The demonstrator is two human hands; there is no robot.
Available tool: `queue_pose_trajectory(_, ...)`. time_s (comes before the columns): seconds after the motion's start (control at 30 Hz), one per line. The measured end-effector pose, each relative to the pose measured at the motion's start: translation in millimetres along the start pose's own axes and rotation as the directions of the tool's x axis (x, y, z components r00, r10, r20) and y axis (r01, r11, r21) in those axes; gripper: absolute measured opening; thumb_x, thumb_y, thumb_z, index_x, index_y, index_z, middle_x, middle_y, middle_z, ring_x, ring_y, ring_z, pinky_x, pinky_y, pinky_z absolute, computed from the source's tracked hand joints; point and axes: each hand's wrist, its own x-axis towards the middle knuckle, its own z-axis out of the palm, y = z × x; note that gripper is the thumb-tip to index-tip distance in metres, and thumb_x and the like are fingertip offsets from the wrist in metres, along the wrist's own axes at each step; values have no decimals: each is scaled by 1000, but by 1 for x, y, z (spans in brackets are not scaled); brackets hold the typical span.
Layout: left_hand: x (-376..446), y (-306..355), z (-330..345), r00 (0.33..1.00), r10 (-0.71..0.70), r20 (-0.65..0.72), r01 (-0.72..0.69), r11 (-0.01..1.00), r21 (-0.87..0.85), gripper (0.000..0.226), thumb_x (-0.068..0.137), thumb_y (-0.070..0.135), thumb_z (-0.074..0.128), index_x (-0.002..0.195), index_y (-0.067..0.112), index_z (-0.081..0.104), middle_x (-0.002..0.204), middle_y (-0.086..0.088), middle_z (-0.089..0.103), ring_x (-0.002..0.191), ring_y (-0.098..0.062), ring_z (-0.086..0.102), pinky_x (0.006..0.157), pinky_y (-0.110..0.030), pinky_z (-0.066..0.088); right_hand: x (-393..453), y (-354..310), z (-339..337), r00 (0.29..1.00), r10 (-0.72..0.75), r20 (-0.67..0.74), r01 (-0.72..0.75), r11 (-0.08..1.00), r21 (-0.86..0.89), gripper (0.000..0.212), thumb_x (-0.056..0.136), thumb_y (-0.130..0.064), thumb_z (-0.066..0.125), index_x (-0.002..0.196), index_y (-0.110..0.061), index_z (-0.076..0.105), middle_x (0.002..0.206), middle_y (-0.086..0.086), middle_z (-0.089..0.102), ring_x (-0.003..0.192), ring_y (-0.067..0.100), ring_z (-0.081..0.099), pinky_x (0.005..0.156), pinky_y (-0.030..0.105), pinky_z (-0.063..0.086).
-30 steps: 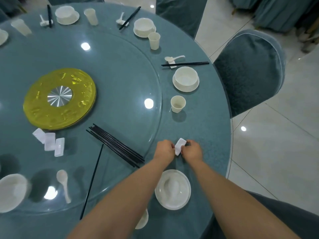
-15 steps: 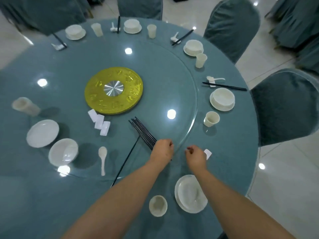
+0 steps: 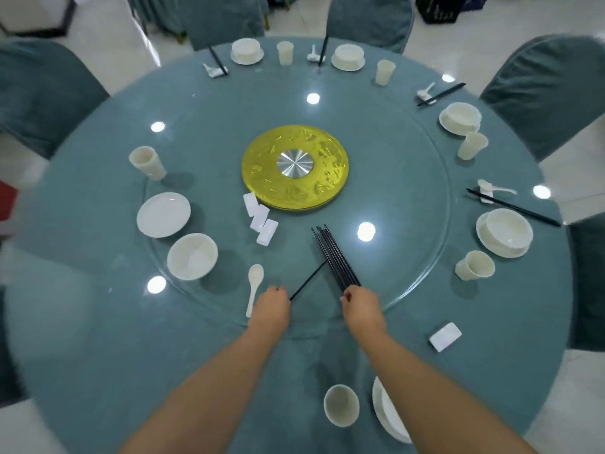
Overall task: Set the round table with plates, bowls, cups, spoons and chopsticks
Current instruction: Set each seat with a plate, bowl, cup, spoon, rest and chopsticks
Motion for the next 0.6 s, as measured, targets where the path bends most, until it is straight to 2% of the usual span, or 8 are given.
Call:
queue_pose_trajectory(0.13, 3, -4, 5, 1000, 29, 8, -29, 999, 27, 17, 94, 9, 50, 109, 4, 58, 114, -14, 59, 108, -34, 60, 89, -41, 48, 6, -2, 13, 999, -36, 20, 38, 993, -114, 13, 95, -10, 48, 104, -5, 57, 111, 12, 56, 100, 33, 58, 79, 36, 44)
queue_pose_trajectory(0.3, 5, 1, 7, 999, 26, 38, -28, 997, 71, 17, 89, 3, 50, 104, 4, 58, 109, -14, 59, 101, -34, 62, 80, -42, 51, 14, -6, 18, 999, -2, 45, 11, 982, -189, 15, 93, -2, 47, 105, -3, 56, 111, 14, 57, 99, 34, 60, 78, 36, 46)
queue_pose_trajectory(0.4, 8, 6, 3, 996, -62, 69, 65, 997, -46, 8, 88, 7, 49, 87, 5, 57, 101, -14, 63, 93, -35, 65, 67, -36, 46, 17, -12, 17, 995, 62, 76, -47, 982, -182, 13, 89, -2, 49, 99, -1, 58, 105, 14, 61, 93, 32, 63, 72, 32, 45)
queue_pose_trajectory(0.47, 8, 10, -1, 988, -127, 82, 139, 977, -159, 17, 85, 13, 51, 70, 8, 47, 92, -17, 65, 85, -36, 66, 60, -33, 43, 16, -16, 13, 990, 107, 93, -93, 986, -138, 8, 87, -8, 49, 85, -4, 56, 88, 12, 60, 79, 31, 59, 63, 30, 40)
queue_pose_trajectory(0.53, 4, 16, -5, 980, -183, 79, 198, 935, -296, 24, 83, 20, 53, 64, 9, 43, 83, -20, 65, 78, -37, 64, 58, -35, 46, 12, -18, 10, 986, 128, 110, -125, 992, -29, 12, 83, -16, 51, 74, -9, 48, 73, 7, 52, 66, 26, 49, 57, 28, 37)
queue_pose_trajectory(0.6, -5, 26, -10, 970, -224, 90, 239, 827, -509, 20, 82, 22, 56, 66, 12, 51, 73, -15, 62, 70, -31, 59, 64, -34, 50, 1, -17, 5, 987, 112, 118, -131, 978, 160, 16, 82, -21, 56, 70, -13, 49, 69, 3, 53, 64, 22, 48, 55, 26, 39)
